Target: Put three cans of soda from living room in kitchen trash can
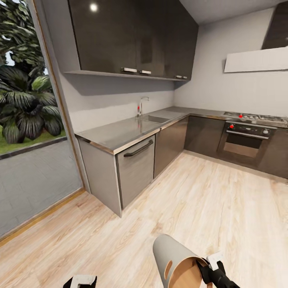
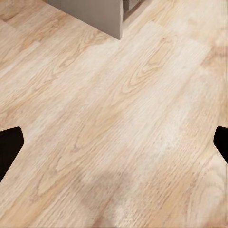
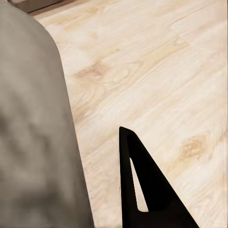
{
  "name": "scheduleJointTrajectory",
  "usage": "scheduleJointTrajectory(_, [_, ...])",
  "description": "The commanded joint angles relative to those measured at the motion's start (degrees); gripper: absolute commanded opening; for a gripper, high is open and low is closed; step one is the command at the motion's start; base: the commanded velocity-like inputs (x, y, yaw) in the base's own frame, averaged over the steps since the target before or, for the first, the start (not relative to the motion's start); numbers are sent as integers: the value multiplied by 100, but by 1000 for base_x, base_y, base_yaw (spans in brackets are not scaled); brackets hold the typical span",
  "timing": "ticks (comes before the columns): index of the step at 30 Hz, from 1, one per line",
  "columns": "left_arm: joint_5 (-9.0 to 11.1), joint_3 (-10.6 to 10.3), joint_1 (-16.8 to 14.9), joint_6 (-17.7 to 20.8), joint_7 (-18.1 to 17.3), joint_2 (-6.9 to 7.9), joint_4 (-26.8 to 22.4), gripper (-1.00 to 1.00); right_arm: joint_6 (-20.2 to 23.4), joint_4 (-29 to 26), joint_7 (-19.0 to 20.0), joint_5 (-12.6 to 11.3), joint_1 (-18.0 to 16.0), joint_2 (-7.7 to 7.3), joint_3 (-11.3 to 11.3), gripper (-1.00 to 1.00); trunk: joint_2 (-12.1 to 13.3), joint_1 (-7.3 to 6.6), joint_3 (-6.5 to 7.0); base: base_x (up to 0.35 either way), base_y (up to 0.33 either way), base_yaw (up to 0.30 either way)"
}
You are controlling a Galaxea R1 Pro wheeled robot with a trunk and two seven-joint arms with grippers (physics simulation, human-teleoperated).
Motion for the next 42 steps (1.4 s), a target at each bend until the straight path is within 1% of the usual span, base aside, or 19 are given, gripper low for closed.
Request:
scheduleJointTrajectory(1, [0,0,0,0,1,0,-1,100,-1,-11,4,1,-3,0,-25,-100,0,0,1,0,0,-252])
scheduleJointTrajectory(42, [0,0,0,0,-1,0,-8,100,-1,-11,3,-2,-3,-1,-25,-100,0,0,1,0,0,-252])
